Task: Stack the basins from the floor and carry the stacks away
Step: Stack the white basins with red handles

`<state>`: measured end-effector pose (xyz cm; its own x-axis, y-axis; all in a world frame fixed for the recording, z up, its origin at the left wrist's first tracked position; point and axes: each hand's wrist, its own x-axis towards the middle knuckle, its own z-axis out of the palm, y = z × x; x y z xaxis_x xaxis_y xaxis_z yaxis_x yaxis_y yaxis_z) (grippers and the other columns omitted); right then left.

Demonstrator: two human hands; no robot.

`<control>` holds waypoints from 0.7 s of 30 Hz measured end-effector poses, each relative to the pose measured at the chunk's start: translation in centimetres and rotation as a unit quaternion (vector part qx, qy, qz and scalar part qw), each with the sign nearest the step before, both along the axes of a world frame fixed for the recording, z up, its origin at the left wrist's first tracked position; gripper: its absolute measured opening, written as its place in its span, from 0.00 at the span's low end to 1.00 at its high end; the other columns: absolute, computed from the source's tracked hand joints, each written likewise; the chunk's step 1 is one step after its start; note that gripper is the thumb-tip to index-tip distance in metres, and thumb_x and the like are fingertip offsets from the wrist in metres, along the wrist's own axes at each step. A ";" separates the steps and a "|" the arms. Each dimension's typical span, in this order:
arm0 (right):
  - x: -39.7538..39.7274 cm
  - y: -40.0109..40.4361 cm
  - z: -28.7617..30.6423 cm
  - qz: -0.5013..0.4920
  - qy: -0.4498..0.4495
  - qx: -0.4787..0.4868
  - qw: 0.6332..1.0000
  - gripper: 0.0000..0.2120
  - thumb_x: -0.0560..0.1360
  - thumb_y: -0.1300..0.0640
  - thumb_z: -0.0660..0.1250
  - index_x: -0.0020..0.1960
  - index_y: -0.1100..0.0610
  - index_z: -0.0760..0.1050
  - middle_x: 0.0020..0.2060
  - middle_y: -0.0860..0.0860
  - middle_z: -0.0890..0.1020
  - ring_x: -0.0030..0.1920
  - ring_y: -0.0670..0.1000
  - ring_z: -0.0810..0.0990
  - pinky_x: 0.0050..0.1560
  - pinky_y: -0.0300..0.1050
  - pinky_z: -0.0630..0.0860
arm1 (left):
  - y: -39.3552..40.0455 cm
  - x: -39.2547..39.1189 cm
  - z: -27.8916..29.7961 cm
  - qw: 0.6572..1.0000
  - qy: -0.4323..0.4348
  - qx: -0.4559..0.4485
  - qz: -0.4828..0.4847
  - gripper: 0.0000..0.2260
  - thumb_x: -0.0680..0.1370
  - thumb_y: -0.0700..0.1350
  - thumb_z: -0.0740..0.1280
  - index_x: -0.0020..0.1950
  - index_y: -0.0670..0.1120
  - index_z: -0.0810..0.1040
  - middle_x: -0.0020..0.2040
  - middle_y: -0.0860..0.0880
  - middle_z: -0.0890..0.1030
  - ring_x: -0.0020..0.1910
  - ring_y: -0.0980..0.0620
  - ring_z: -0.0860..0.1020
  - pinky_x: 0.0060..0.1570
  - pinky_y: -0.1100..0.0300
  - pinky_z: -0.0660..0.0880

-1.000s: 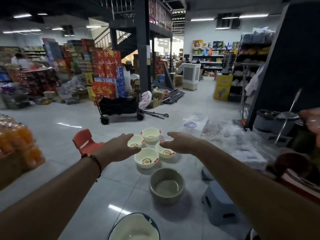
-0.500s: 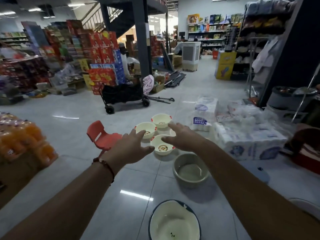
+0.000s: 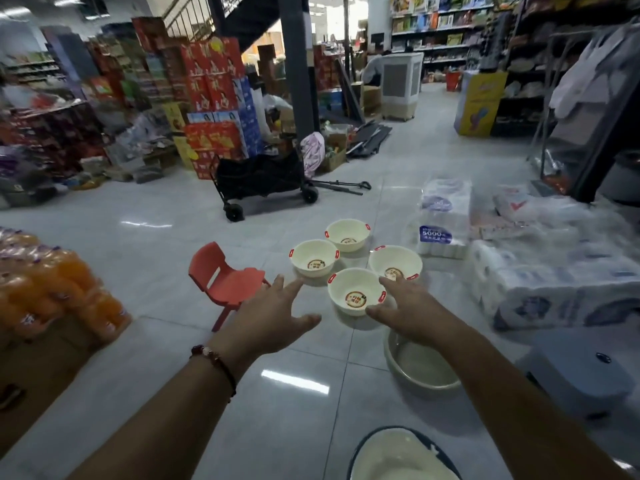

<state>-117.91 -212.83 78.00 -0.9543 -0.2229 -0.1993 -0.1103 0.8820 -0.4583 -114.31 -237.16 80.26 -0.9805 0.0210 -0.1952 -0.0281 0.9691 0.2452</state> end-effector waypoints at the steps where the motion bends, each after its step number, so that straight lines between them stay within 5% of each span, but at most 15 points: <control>1: -1.5 -1.1 -0.1 0.004 -0.004 0.006 1.000 0.36 0.77 0.37 0.62 0.79 0.49 0.55 0.79 0.54 0.55 0.78 0.58 0.55 0.76 0.57 0.55 | -1.1 -1.4 -0.1 1.000 -0.003 -0.002 0.001 0.38 0.75 0.68 0.62 0.80 0.57 0.51 0.82 0.49 0.51 0.79 0.44 0.54 0.75 0.41 0.59; 11: -13.6 -12.2 -1.7 0.056 -0.058 0.019 0.997 0.37 0.78 0.36 0.61 0.80 0.45 0.49 0.80 0.50 0.51 0.79 0.57 0.48 0.77 0.60 0.52 | -12.1 -13.7 -2.2 1.000 -0.016 -0.009 0.019 0.38 0.76 0.69 0.61 0.80 0.58 0.50 0.81 0.49 0.52 0.79 0.44 0.54 0.74 0.44 0.59; 21: -27.9 -24.1 -6.3 -0.015 -0.086 0.065 0.994 0.38 0.78 0.35 0.59 0.80 0.45 0.48 0.80 0.51 0.51 0.79 0.58 0.51 0.77 0.60 0.53 | -22.9 -31.0 -7.2 0.993 -0.069 -0.043 -0.087 0.38 0.76 0.70 0.60 0.81 0.58 0.49 0.82 0.46 0.48 0.80 0.42 0.51 0.77 0.43 0.54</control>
